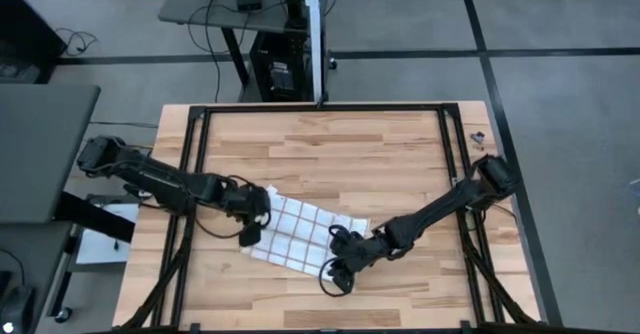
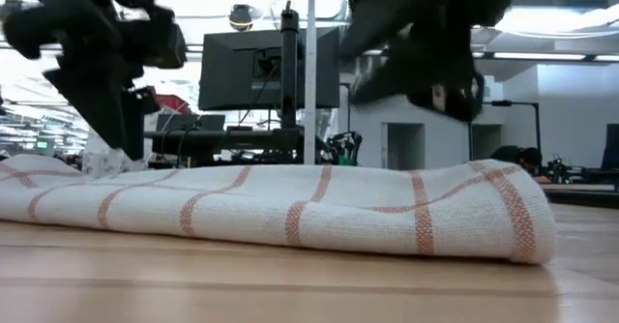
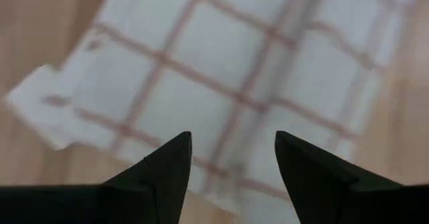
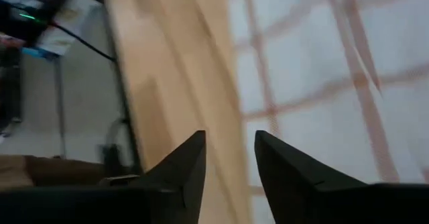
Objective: Roll towel
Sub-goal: Roll the white stripe kitchen towel
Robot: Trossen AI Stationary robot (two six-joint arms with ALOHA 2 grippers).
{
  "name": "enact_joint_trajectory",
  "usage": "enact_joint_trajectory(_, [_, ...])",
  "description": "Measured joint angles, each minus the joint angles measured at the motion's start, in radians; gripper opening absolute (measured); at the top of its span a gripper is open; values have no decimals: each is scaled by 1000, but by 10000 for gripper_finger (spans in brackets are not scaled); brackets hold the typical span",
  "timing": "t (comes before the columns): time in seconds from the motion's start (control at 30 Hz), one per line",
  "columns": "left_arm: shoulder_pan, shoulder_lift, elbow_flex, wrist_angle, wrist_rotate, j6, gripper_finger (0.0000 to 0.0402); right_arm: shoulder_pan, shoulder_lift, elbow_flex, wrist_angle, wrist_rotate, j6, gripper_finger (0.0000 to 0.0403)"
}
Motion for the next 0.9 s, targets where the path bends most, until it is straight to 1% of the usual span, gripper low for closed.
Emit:
enact_joint_trajectory(0.07, [19, 0, -21, 22, -3, -9, 201, 7, 27, 2, 48, -7, 23, 123])
enact_joint_trajectory(0.17, [26, 0, -60, 54, -2, -57, 201, 22, 57, 3, 59, -10, 33, 123])
enact_joint_trajectory(0.33, [-5, 0, -116, 107, 16, -203, 201, 34, 69, 2, -64, -27, 43, 123])
enact_joint_trajectory(0.5, [-58, 0, -122, 129, 18, -343, 201, 33, 65, 5, -177, -135, -49, 122])
enact_joint_trajectory(0.67, [-134, 0, -123, 209, 19, -506, 201, 40, 64, 5, -178, -271, -136, 122])
enact_joint_trajectory(0.8, [-158, 0, -99, 224, 23, -534, 201, 53, 33, 1, -189, -308, -156, 122])
enact_joint_trajectory(0.9, [-137, -7, -32, 227, 21, -462, 201, 53, -35, 1, -176, -309, -157, 122])
